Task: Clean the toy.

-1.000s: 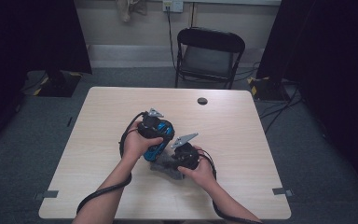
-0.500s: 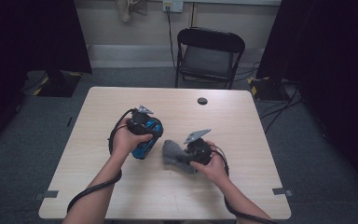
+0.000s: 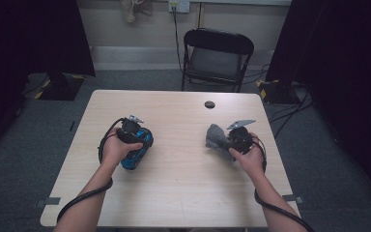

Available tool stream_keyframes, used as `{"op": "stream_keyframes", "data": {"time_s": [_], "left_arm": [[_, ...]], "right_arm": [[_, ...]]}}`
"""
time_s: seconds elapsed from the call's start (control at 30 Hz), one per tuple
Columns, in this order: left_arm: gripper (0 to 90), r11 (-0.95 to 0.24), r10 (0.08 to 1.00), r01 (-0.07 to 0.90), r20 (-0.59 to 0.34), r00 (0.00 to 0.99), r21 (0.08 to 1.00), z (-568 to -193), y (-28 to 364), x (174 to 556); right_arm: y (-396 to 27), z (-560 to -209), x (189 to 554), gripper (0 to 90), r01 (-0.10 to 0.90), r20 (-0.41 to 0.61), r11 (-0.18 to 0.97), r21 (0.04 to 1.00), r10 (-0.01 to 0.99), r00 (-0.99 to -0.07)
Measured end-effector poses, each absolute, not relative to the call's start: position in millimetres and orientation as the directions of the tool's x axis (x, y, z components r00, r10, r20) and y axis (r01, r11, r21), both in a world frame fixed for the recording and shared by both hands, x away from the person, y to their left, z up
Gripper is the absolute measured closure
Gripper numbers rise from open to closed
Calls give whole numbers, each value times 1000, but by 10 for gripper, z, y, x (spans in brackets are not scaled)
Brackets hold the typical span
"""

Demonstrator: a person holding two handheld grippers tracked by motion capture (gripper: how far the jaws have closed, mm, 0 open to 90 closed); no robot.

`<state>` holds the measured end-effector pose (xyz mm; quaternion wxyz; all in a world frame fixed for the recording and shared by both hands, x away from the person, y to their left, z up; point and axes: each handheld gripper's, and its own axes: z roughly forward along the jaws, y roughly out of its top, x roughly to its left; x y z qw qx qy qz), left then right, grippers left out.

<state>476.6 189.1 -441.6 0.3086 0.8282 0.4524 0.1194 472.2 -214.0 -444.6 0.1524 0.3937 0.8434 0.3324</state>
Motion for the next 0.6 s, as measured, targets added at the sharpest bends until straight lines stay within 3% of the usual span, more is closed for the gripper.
{"op": "stream_keyframes", "data": {"time_s": [0.27, 0.6], "left_arm": [[255, -394, 836, 706, -91, 541, 588, -4587, 1994, 4828], [253, -413, 843, 722, -67, 534, 555, -4737, 1928, 4898]], "right_arm": [[-2493, -4548, 4825, 689, 620, -8, 418, 664, 833, -553], [-2545, -4708, 4833, 585, 644, -1, 376, 666, 864, -503]]}}
